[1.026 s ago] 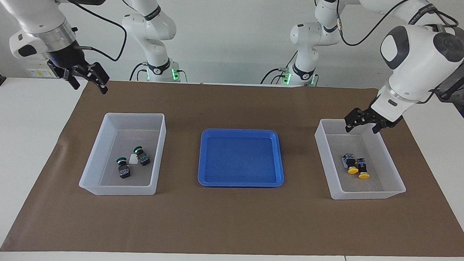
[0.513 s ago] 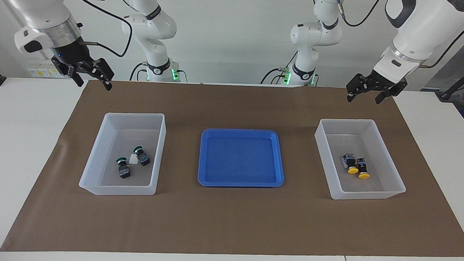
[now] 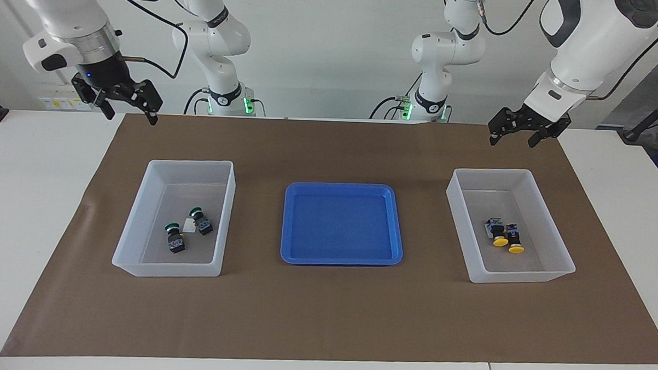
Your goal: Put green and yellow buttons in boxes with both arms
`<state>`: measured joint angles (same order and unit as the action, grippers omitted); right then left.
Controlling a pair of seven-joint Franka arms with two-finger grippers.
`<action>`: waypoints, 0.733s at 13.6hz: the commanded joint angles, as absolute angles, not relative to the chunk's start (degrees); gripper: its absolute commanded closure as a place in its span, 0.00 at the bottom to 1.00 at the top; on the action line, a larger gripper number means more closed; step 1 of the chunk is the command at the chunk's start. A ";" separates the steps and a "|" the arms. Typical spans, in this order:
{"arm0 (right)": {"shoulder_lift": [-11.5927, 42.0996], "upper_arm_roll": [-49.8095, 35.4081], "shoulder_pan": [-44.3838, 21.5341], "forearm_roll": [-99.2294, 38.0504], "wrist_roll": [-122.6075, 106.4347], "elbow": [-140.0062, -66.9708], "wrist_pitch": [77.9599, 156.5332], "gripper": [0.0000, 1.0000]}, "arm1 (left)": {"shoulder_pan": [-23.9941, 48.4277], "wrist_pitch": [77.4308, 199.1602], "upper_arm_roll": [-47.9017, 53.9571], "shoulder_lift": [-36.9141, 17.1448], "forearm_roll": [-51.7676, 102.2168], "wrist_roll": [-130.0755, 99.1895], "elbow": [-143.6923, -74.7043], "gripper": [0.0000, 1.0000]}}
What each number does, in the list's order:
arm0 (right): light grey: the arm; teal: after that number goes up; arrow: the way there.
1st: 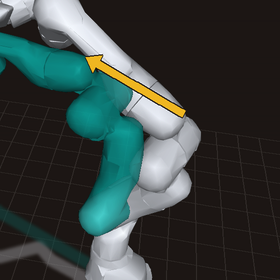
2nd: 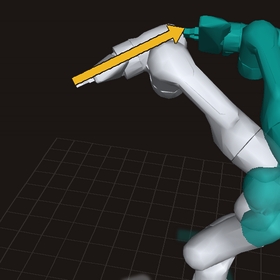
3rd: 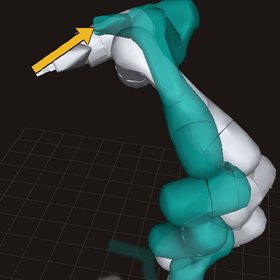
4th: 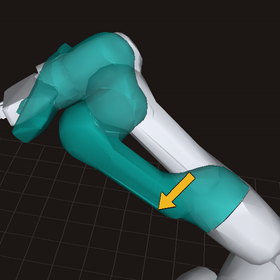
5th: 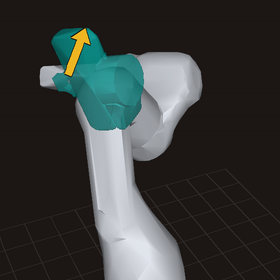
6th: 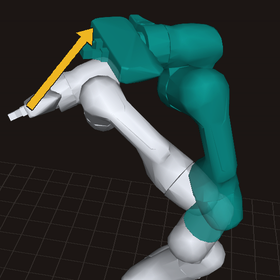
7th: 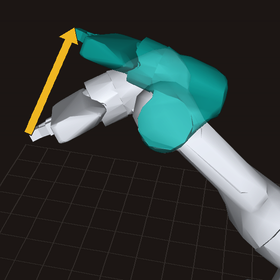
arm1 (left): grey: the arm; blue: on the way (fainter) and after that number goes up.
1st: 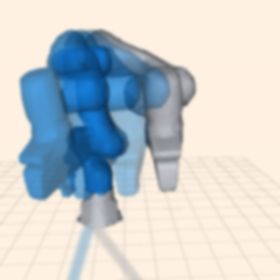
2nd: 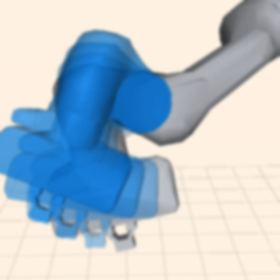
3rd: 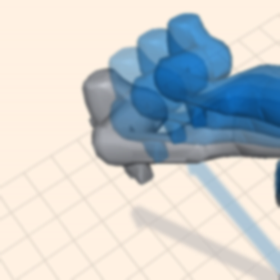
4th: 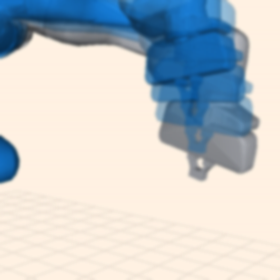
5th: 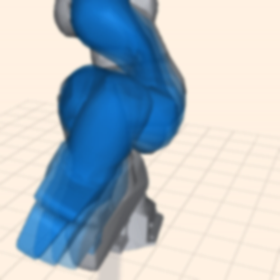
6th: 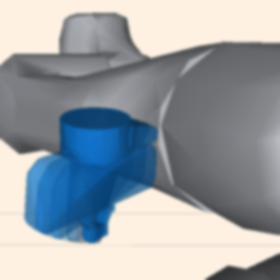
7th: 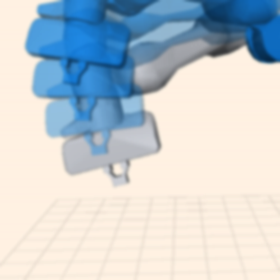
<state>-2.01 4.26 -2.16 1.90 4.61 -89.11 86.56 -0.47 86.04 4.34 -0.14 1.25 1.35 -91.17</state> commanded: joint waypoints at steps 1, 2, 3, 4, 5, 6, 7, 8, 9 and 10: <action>-2.81 3.96 -2.11 2.73 3.34 -89.38 87.27 0.00 | -0.70 88.76 4.31 1.67 0.35 1.76 -93.16 0.00; -2.99 3.87 -2.11 2.46 3.60 -89.38 87.28 0.00 | -0.79 88.94 4.31 1.76 0.35 1.76 -93.16 0.00; -3.16 3.78 -2.11 2.37 3.78 -89.47 87.10 0.00 | -0.88 88.77 4.31 1.84 0.35 2.02 -93.25 0.00; -3.16 3.78 -2.11 2.37 3.78 -89.47 87.10 0.00 | -0.88 88.94 4.31 1.85 0.35 1.93 -93.16 0.00; -3.25 3.78 -2.11 2.29 3.87 -89.65 87.10 0.00 | -0.88 88.95 4.31 1.85 0.35 1.93 -93.08 0.00; -3.25 3.87 -2.02 0.72 3.95 -89.82 87.10 0.00 | -0.88 88.95 4.31 1.85 0.35 1.93 -93.16 0.00; -3.34 3.87 -1.59 -0.08 3.78 -89.91 87.19 0.00 | -0.79 88.95 4.31 1.85 0.35 1.85 -93.16 0.00; -3.34 3.95 -1.50 -0.09 3.78 -89.91 86.84 0.00 | -0.79 88.95 4.31 1.85 0.35 1.85 -93.08 0.00; -3.34 3.96 -1.49 0.52 3.69 -89.91 87.01 0.00 | -0.79 88.95 4.31 1.85 0.35 1.85 -93.08 0.00; -3.34 3.96 -1.49 0.70 3.60 -89.91 87.27 0.00 | -0.79 88.95 4.31 1.85 0.35 1.93 -93.08 0.00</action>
<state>-2.42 4.19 -2.24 1.22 4.51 -88.98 86.62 -0.50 87.77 4.27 0.12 1.12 1.35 -91.17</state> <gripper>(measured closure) 0.000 0.000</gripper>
